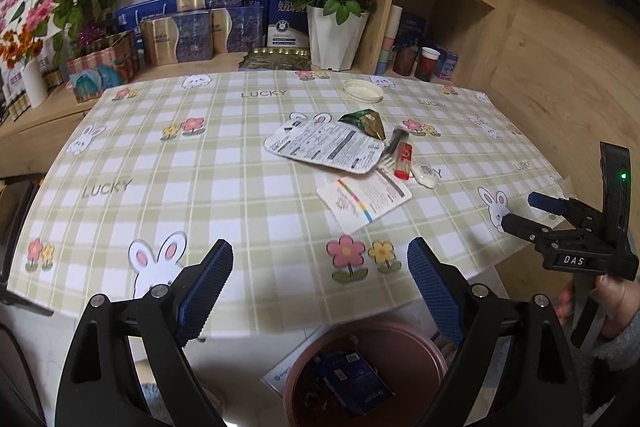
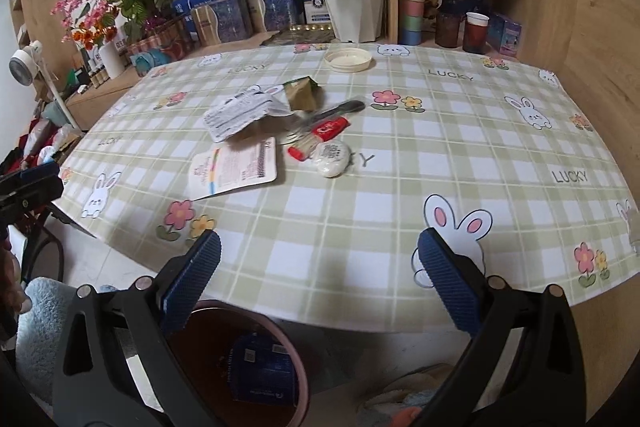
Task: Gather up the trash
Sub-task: 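Move both open tools back over the table toward the remaining wrappers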
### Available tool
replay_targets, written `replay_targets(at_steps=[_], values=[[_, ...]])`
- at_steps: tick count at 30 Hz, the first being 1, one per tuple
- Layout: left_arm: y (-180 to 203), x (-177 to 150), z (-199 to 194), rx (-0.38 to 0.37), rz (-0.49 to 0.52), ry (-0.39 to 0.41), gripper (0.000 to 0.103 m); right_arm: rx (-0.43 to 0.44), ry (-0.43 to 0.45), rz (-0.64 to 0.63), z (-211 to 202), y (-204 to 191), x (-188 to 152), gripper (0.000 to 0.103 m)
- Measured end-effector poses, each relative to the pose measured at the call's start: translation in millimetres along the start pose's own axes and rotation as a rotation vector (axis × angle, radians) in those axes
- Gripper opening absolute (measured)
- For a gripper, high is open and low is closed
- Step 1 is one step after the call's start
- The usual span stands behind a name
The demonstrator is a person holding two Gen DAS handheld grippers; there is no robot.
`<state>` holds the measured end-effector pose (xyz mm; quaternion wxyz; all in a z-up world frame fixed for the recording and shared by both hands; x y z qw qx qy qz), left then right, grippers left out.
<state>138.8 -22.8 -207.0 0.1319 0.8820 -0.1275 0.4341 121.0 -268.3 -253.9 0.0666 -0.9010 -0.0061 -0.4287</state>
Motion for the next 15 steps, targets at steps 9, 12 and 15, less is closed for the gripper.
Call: replay_targets(at_steps=[9, 12, 15], values=[[5, 23, 44, -0.006, 0.009, 0.013, 0.087, -0.022, -0.001, -0.012, 16, 9, 30, 0.097], [11, 27, 56, -0.020, 0.025, 0.006, 0.087, -0.050, 0.000, -0.020, 22, 15, 40, 0.097], [14, 29, 67, -0.022, 0.059, 0.000, 0.087, -0.057, -0.004, 0.011, 29, 23, 46, 0.097]])
Point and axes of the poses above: each gripper's, at about its wrist camera, not at the fingertips, and z roughly the way its jaws point, y to its right, x to its top, the point moved 8 cm from there along z, roughly the way its jaws point, and after that the axes turned 8 degrees about y, right-handed, at the moved point
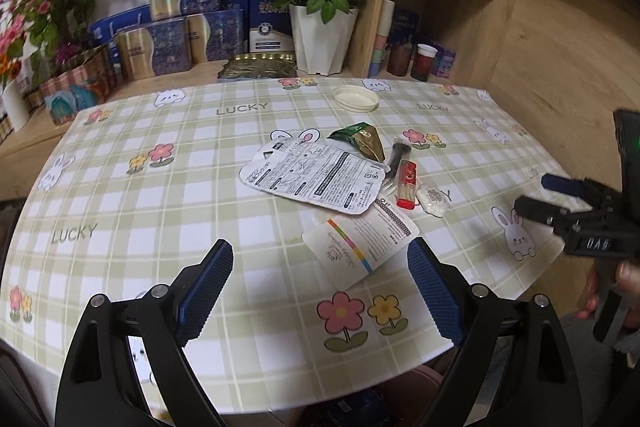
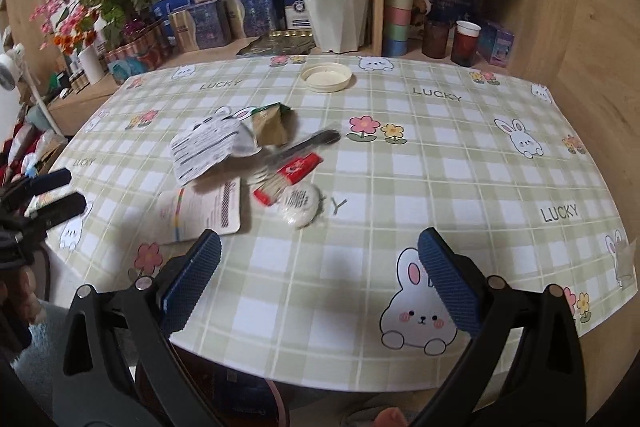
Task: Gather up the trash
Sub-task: 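Move both open tools back over the table toward the remaining wrappers, then grasp the white paper label with the left tool while the right tool grasps the green-and-brown packet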
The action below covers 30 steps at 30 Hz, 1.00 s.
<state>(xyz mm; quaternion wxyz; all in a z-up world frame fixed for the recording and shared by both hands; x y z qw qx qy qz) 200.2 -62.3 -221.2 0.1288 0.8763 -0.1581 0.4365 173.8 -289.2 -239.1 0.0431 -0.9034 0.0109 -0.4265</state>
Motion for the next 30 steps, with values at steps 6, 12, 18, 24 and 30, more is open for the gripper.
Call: replay_targets(at_steps=[6, 12, 18, 24, 30], values=[[1, 6, 21, -0.005, 0.023, -0.013, 0.087, -0.011, -0.026, 0.035, 16, 13, 2, 0.097], [10, 5, 41, -0.016, 0.050, -0.035, 0.087, -0.011, -0.042, 0.072, 28, 26, 2, 0.097], [21, 9, 58, -0.023, 0.101, -0.042, 0.087, -0.028, -0.045, 0.100, 39, 42, 4, 0.097], [31, 10, 81, -0.026, 0.173, -0.061, 0.087, -0.025, -0.047, 0.115, 49, 49, 5, 0.097], [32, 8, 116, 0.006, 0.238, -0.093, 0.085, -0.022, -0.056, 0.114, 57, 51, 5, 0.097]])
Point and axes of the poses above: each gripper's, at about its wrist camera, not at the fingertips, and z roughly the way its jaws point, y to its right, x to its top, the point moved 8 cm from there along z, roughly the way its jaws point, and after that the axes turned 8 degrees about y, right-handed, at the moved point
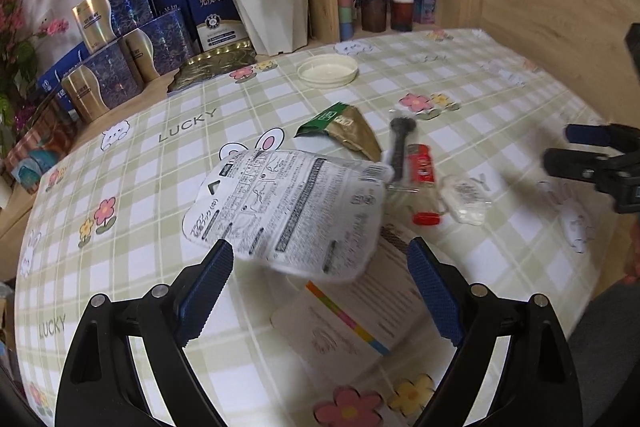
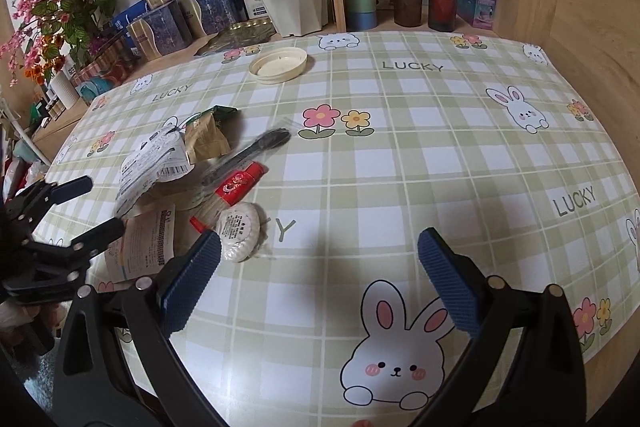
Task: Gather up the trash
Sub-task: 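Grasp the white paper label with the left tool while the right tool grasps the green-and-brown packet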
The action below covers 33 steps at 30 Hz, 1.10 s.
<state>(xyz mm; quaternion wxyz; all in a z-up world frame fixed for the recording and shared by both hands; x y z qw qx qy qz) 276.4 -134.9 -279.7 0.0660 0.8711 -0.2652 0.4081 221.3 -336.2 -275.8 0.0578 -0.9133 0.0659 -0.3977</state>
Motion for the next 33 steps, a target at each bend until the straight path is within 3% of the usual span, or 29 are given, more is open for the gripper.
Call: replay_targets(at_steps=[8, 13, 17, 19, 26, 33], values=[[-2, 1, 34, 0.003, 0.055, -0.047, 0.075, 0.011, -0.015, 0.002, 10, -1, 1, 0.097], [-5, 7, 31, -0.038, 0.037, -0.032, 0.045, 0.030, -0.023, -0.012, 17, -4, 4, 0.097], [-16, 21, 13, -0.050, 0.029, 0.018, 0.027, 0.046, -0.021, -0.037, 22, -10, 11, 0.097], [-32, 32, 0, -0.052, -0.016, 0.050, 0.017, 0.055, -0.018, -0.049, 24, -15, 15, 0.097], [-100, 60, -38, -0.048, -0.241, 0.120, 0.007, 0.096, -0.010, -0.077, 32, -36, 32, 0.097], [-152, 52, -59, 0.012, -0.358, 0.142, 0.001, 0.153, -0.025, -0.116, 50, -69, 48, 0.097]])
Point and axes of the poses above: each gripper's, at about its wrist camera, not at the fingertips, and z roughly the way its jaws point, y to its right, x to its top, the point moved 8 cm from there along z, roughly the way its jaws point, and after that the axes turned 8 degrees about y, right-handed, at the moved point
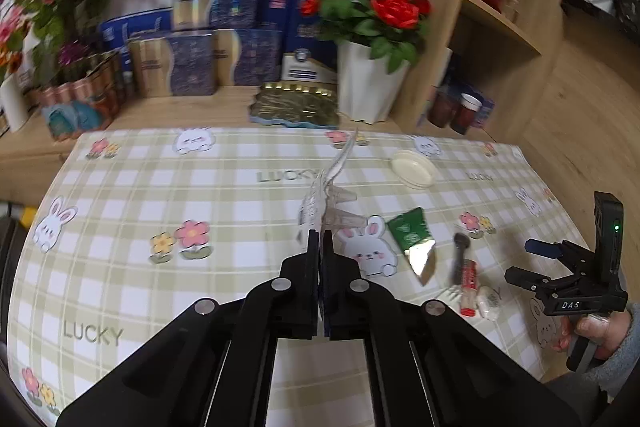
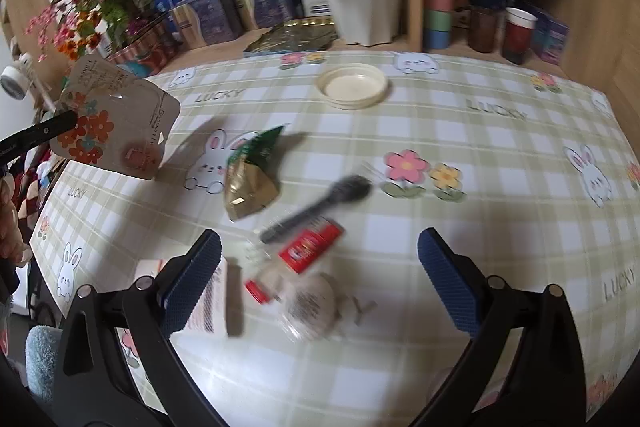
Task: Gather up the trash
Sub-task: 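Grasp the white paper label with the left tool while the right tool grasps the green-and-brown packet, then carry the white label and green packet with both tools over the bin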
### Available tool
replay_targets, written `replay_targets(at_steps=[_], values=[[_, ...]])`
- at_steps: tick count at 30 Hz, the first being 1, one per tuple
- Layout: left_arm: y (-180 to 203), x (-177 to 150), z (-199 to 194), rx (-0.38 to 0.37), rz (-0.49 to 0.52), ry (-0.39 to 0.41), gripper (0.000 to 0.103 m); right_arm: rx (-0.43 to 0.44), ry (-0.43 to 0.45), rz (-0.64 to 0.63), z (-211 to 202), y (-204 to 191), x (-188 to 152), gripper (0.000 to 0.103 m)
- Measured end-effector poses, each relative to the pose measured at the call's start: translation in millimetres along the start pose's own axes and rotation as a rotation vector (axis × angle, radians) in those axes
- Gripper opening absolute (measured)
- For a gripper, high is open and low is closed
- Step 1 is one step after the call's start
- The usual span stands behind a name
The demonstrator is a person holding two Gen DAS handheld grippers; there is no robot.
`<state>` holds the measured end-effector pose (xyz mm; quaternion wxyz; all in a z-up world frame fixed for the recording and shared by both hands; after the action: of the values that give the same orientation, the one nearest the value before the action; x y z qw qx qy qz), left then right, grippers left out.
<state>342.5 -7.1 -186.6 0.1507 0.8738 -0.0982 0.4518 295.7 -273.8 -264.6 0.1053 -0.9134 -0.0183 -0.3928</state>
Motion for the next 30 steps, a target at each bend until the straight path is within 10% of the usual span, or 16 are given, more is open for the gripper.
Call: replay_targets(at_steps=[18, 24, 30], values=[[-37, -19, -5, -0.027, -0.110, -0.032, 0.003, 0.031, -0.173, -0.079, 104, -55, 25, 0.080], [-32, -13, -19, -0.023, -0.082, 0.008, 0.001, 0.077, -0.219, -0.036, 107, -57, 18, 0.031], [-26, -1, -38, -0.033, -0.085, 0.048, 0.001, 0.099, -0.153, -0.026, 81, -57, 24, 0.027]])
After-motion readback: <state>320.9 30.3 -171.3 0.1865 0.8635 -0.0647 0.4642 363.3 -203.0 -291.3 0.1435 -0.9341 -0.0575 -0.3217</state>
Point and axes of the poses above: each gripper's, at about its wrist camera, not at the fingertips, and z roughly the way its jaws point, y to its right, x to its top, the point moved 8 cm from there along z, roughly the way its jaws point, and after that the axes turned 8 degrees about y, right-handed, at the moved point
